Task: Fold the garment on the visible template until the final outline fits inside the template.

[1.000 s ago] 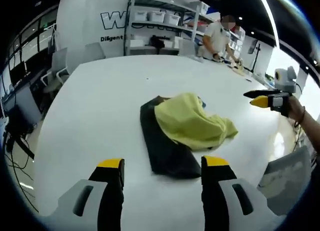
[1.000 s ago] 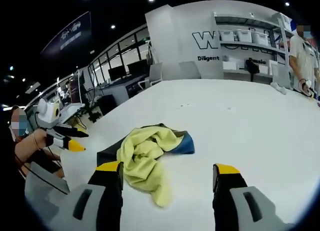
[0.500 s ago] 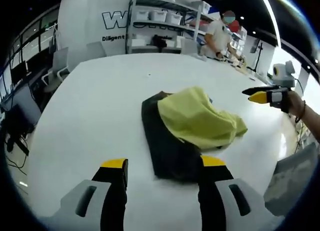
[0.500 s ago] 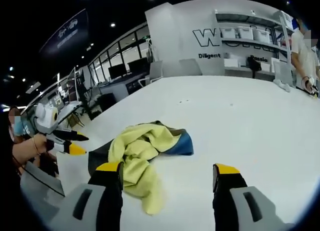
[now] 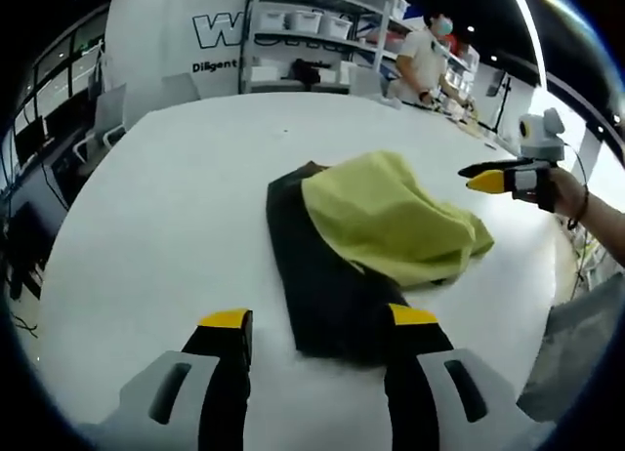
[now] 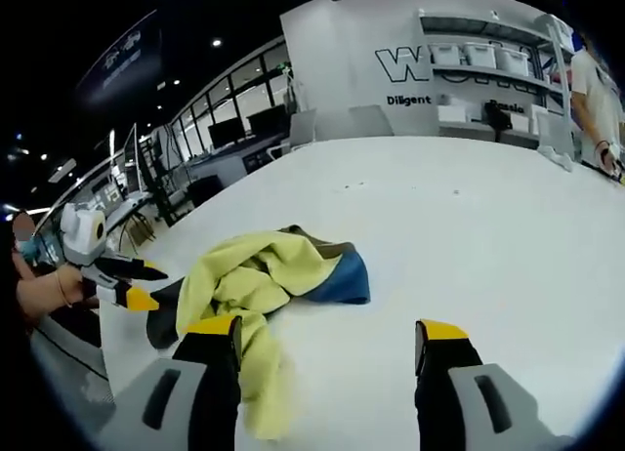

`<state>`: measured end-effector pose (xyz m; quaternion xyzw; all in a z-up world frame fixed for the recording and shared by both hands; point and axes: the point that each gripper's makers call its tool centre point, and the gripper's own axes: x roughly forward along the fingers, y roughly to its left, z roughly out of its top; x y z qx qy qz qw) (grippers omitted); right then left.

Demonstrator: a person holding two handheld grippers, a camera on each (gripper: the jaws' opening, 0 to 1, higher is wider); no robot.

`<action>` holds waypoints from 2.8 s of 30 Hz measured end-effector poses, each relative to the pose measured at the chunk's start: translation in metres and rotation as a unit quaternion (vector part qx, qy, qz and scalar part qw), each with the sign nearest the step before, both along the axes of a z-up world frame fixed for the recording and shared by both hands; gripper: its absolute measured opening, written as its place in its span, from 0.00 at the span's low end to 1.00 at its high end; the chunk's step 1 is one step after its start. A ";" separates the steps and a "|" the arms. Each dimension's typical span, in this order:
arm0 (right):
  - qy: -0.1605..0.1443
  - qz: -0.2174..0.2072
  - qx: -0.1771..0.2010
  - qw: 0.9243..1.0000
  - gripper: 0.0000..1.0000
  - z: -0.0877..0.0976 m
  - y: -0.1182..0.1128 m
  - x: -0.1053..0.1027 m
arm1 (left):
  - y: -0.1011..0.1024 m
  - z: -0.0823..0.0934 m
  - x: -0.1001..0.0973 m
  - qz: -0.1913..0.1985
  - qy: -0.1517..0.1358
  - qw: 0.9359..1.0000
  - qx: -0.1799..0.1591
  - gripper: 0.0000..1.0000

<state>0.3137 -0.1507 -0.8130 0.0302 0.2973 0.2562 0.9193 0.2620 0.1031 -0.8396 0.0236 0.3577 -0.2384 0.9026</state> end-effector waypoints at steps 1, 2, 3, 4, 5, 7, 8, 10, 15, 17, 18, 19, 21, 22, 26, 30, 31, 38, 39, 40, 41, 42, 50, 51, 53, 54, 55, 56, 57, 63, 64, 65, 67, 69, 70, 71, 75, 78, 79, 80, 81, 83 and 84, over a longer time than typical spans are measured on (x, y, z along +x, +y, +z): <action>0.000 0.000 0.000 1.000 0.70 -0.001 0.000 0.001 | 0.000 -0.001 0.001 0.000 0.001 1.000 0.000 0.52; 0.000 0.000 -0.001 1.000 0.70 -0.003 0.000 0.004 | 0.000 -0.003 0.001 0.002 0.004 1.000 0.000 0.52; 0.000 0.001 -0.001 1.000 0.70 -0.004 0.001 0.004 | -0.001 -0.004 0.001 0.002 0.005 1.000 -0.001 0.52; 0.001 0.002 -0.001 1.000 0.69 -0.005 0.002 0.005 | -0.001 -0.006 0.001 0.002 0.005 1.000 0.000 0.51; 0.005 0.005 -0.001 1.000 0.68 -0.010 0.004 0.009 | -0.002 -0.009 0.000 0.001 0.007 1.000 -0.002 0.50; 0.005 0.007 -0.001 1.000 0.67 -0.014 0.005 0.013 | -0.003 -0.009 0.000 0.001 0.007 1.000 -0.003 0.50; 0.006 0.009 -0.005 1.000 0.67 -0.017 0.005 0.016 | -0.004 -0.010 0.001 0.001 0.006 1.000 -0.004 0.49; 0.003 0.013 -0.012 1.000 0.65 -0.021 0.008 0.022 | -0.005 -0.011 0.002 0.002 0.005 1.000 -0.006 0.47; -0.010 0.014 -0.021 1.000 0.56 -0.029 0.009 0.039 | -0.005 -0.006 0.007 0.013 -0.024 1.000 -0.003 0.41; -0.005 0.018 -0.025 1.000 0.55 -0.033 0.011 0.044 | -0.005 -0.007 0.008 0.015 -0.024 1.000 -0.003 0.40; -0.005 0.022 -0.028 0.999 0.54 -0.035 0.013 0.045 | -0.005 -0.007 0.008 0.015 -0.024 1.000 -0.003 0.40; -0.004 0.024 -0.029 0.999 0.52 -0.036 0.014 0.046 | -0.005 -0.007 0.008 0.015 -0.024 1.000 -0.003 0.40; -0.006 0.029 -0.028 0.999 0.48 -0.038 0.017 0.047 | -0.006 -0.008 0.008 0.012 -0.021 1.000 -0.005 0.39; -0.005 0.029 -0.027 0.999 0.46 -0.039 0.017 0.049 | -0.007 -0.009 0.008 0.011 -0.018 1.000 -0.006 0.38; -0.005 0.027 -0.032 0.999 0.46 -0.041 0.017 0.053 | -0.008 -0.012 0.006 0.012 -0.009 1.000 -0.008 0.35; -0.021 0.038 -0.053 0.998 0.37 -0.042 0.019 0.059 | -0.010 -0.013 0.005 0.009 -0.008 1.000 -0.007 0.27; -0.020 0.038 -0.053 0.998 0.37 -0.041 0.021 0.058 | -0.010 -0.014 0.005 0.007 -0.008 1.000 -0.007 0.25; -0.016 0.041 -0.060 0.997 0.19 -0.050 0.021 0.061 | -0.004 -0.022 0.007 0.016 0.002 1.000 0.010 0.19; -0.019 0.039 -0.058 0.997 0.16 -0.050 0.022 0.062 | -0.002 -0.023 0.007 0.018 0.001 1.000 0.013 0.19; -0.019 0.039 -0.057 0.997 0.15 -0.049 0.022 0.063 | -0.003 -0.022 0.007 0.016 -0.001 1.000 0.013 0.18; -0.016 0.036 -0.055 0.998 0.15 -0.049 0.022 0.064 | -0.003 -0.022 0.007 0.016 0.000 1.000 0.012 0.18; -0.015 0.036 -0.057 0.998 0.13 -0.049 0.022 0.065 | -0.002 -0.022 0.008 0.019 0.000 1.000 0.015 0.17; -0.018 0.033 -0.064 0.997 0.00 -0.040 0.016 0.068 | 0.006 -0.006 0.014 0.025 -0.030 0.999 0.034 0.06; -0.020 0.032 -0.065 0.997 0.00 -0.038 0.016 0.068 | 0.007 -0.003 0.015 0.025 -0.033 0.999 0.034 0.06; -0.024 0.031 -0.068 0.997 0.00 -0.033 0.016 0.068 | 0.008 -0.001 0.016 0.026 -0.034 0.999 0.032 0.05; -0.028 0.030 -0.069 0.997 0.00 -0.029 0.015 0.069 | 0.009 0.001 0.017 0.028 -0.037 0.998 0.031 0.05; -0.029 0.030 -0.068 0.997 0.00 -0.028 0.015 0.070 | 0.010 0.003 0.018 0.029 -0.041 0.998 0.030 0.05; -0.033 0.028 -0.069 0.997 0.00 -0.025 0.014 0.071 | 0.013 0.006 0.020 0.032 -0.045 0.998 0.031 0.05; -0.038 0.028 -0.074 0.996 0.00 -0.021 0.012 0.072 | 0.016 0.009 0.021 0.035 -0.048 0.998 0.033 0.05; -0.057 0.028 -0.101 0.993 0.00 -0.002 0.003 0.079 | 0.034 0.018 0.032 0.039 -0.062 0.996 0.050 0.04; -0.058 0.028 -0.103 0.993 0.00 0.000 0.002 0.079 | 0.036 0.019 0.034 0.041 -0.063 0.996 0.050 0.04; -0.061 0.025 -0.104 0.992 0.00 0.004 -0.001 0.082 | 0.039 0.021 0.037 0.043 -0.066 0.996 0.049 0.04; -0.063 0.024 -0.101 0.993 0.00 0.010 -0.003 0.084 | 0.043 0.023 0.042 0.046 -0.068 0.996 0.045 0.05; -0.065 0.026 -0.108 0.992 0.00 0.014 -0.004 0.085 | 0.046 0.025 0.045 0.048 -0.070 0.995 0.044 0.05; -0.067 0.028 -0.114 0.991 0.00 0.014 -0.004 0.086 | 0.047 0.025 0.046 0.049 -0.071 0.995 0.044 0.05; -0.066 0.031 -0.118 0.990 0.00 0.014 -0.004 0.086 | 0.048 0.026 0.048 0.049 -0.071 0.995 0.044 0.05; -0.062 0.031 -0.127 0.989 0.00 0.015 -0.006 0.086 | 0.051 0.027 0.052 0.047 -0.075 0.995 0.048 0.05; -0.053 0.029 -0.132 0.989 0.00 0.014 -0.007 0.088 | 0.055 0.028 0.056 0.046 -0.076 0.995 0.051 0.05; -0.051 0.030 -0.134 0.989 0.00 0.014 -0.006 0.089 | 0.057 0.029 0.057 0.047 -0.076 0.995 0.052 0.05; -0.047 0.032 -0.136 0.989 0.00 0.014 -0.005 0.091 | 0.064 0.030 0.063 0.051 -0.077 0.994 0.054 0.05; -0.046 0.034 -0.137 0.989 0.00 0.014 -0.005 0.091 | 0.067 0.031 0.065 0.055 -0.079 0.994 0.054 0.05; -0.043 0.046 -0.146 0.987 0.00 0.015 -0.001 0.095 | 0.074 0.034 0.069 0.064 -0.082 0.993 0.058 0.05; -0.041 0.047 -0.150 0.987 0.00 0.016 0.000 0.097 | 0.079 0.036 0.071 0.069 -0.083 0.992 0.063 0.05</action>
